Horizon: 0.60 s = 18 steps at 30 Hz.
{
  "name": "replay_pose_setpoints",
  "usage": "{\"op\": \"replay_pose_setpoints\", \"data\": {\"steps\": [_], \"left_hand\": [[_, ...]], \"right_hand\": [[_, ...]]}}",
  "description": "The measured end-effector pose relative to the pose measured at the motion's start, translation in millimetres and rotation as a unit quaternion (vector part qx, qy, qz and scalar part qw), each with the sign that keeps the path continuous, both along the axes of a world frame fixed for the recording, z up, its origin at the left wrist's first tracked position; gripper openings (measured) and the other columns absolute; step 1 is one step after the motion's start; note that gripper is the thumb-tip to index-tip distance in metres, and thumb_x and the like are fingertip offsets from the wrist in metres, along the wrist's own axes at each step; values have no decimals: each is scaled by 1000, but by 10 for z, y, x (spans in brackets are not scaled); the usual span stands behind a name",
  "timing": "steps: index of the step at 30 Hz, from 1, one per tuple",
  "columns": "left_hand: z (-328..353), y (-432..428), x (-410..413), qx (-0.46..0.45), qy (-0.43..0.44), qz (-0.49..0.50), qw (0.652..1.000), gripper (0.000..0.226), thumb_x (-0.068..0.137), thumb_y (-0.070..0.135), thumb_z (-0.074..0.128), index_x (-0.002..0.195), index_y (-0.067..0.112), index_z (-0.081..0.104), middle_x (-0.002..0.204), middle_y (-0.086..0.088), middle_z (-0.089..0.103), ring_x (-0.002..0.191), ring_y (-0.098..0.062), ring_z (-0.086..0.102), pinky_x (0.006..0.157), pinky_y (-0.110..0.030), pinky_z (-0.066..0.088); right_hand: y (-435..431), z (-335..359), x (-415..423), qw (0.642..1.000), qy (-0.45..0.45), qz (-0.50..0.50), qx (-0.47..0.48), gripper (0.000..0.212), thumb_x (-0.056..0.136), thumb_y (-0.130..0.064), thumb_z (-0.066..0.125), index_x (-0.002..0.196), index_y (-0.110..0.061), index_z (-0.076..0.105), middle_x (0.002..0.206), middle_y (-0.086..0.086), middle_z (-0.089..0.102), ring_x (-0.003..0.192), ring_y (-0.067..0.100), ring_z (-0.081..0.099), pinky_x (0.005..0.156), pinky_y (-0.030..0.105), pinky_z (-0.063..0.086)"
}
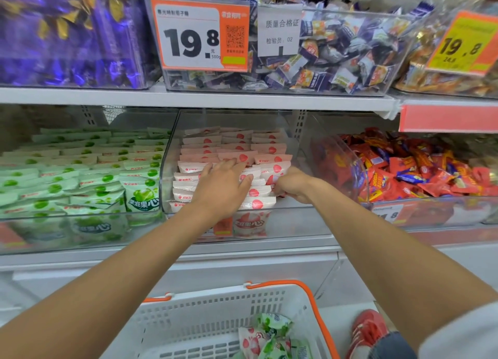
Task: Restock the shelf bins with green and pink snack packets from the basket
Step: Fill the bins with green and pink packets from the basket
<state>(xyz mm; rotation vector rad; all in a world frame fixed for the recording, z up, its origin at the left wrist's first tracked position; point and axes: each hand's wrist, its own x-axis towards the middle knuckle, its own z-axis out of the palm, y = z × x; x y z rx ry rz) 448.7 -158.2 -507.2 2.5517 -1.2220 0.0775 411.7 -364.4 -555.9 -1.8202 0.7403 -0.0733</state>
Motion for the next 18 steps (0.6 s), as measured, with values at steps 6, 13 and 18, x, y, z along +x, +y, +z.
{"op": "replay_pose_setpoints", "data": {"steps": [6,13,18], "left_hand": [[6,-7,-5,-9,-6,4,1000,51,104,43,28,151,25,33,156,-3,35,145,-20,27,120,-43,11],[120,34,-137,-106,-64,31,992,30,96,36,48,116,22,65,117,4,66,112,-19,51,100,-39,37],[216,257,-584,-167,16,40,985,14,91,29,51,81,23,61,80,9,60,76,-17,56,62,-31,40]], "right_hand": [[-3,40,-67,1000,-20,15,20,60,74,28,39,122,-1,60,117,12,66,110,27,61,81,36,56],[-78,178,-246,977,78,-45,-192,31,90,-18,59,115,1,61,114,11,65,108,27,61,95,36,49],[533,509,-758,913,-82,-91,-390,20,81,-7,62,100,-7,64,101,11,64,94,29,60,83,36,50]]}}
